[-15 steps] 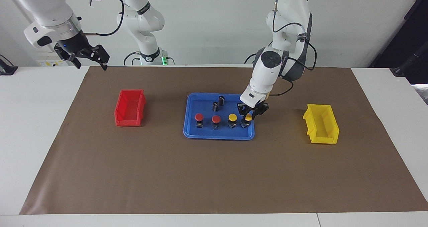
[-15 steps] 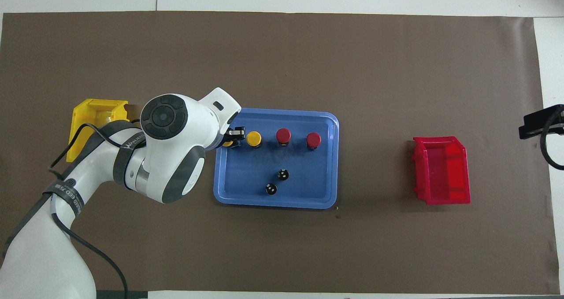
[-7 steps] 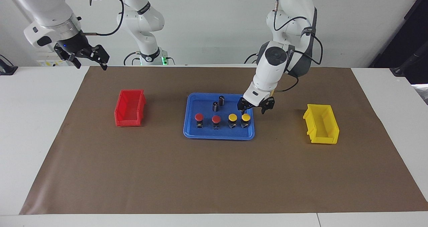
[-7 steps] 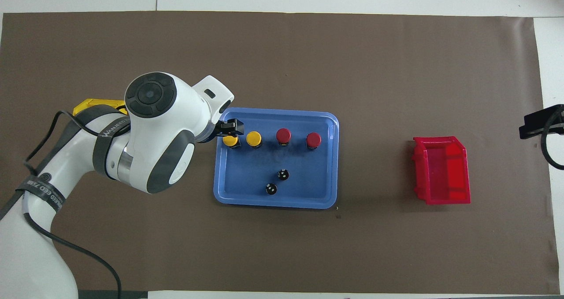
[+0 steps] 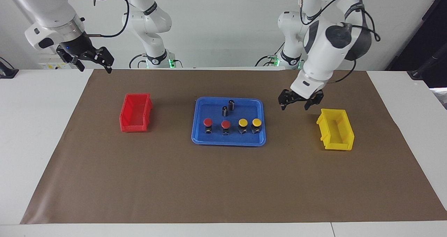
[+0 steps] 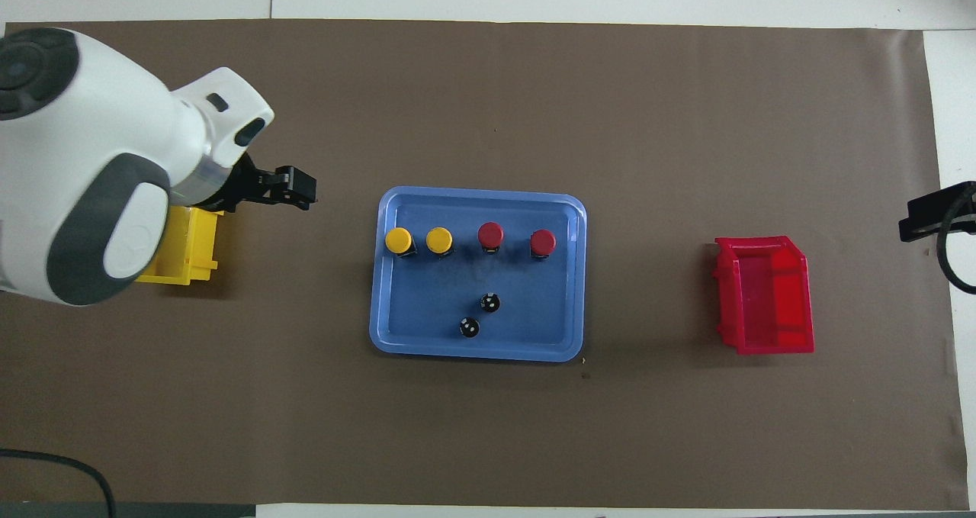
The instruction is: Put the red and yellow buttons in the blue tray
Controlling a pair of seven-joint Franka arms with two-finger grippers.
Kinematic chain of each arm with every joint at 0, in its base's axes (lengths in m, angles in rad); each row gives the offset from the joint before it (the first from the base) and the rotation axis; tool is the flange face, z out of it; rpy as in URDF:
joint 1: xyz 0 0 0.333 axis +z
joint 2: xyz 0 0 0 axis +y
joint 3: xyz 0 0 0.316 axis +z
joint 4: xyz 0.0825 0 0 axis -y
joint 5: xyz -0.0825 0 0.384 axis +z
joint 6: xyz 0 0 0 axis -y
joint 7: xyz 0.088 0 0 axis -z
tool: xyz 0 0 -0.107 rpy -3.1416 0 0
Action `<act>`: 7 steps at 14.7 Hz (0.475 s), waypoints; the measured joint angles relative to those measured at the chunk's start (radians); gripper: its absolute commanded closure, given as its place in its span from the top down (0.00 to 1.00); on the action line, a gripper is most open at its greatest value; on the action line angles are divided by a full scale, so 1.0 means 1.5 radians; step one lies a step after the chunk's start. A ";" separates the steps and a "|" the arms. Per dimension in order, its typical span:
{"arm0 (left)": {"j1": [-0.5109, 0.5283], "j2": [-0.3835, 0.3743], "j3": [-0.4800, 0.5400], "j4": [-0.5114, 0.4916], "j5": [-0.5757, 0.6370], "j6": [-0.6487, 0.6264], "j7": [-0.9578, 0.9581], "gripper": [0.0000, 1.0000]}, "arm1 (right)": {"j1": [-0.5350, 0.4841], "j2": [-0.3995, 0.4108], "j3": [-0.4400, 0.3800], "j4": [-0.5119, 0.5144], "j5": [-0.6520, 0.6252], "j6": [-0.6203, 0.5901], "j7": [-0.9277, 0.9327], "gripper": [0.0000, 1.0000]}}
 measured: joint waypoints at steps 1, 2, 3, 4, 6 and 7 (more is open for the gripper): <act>0.035 -0.021 0.002 0.003 0.000 -0.025 0.042 1.00 | 0.000 0.000 0.000 -0.001 0.000 0.000 -0.009 1.00; 0.066 -0.042 0.003 0.003 0.000 -0.043 0.079 1.00 | 0.000 0.000 -0.001 -0.002 0.000 0.000 -0.017 1.00; 0.095 -0.059 0.004 0.003 0.000 -0.055 0.108 1.00 | -0.001 0.000 -0.002 -0.003 0.000 0.000 -0.022 1.00; 0.118 -0.071 0.005 0.003 0.000 -0.062 0.132 1.00 | -0.001 0.000 -0.003 -0.003 0.000 0.000 -0.023 1.00; 0.141 -0.079 0.007 0.016 -0.001 -0.070 0.161 1.00 | -0.001 0.000 -0.004 -0.003 0.000 0.000 -0.024 1.00; 0.143 -0.078 0.007 0.028 -0.001 -0.080 0.165 1.00 | -0.001 0.000 -0.004 -0.003 0.000 0.000 -0.024 1.00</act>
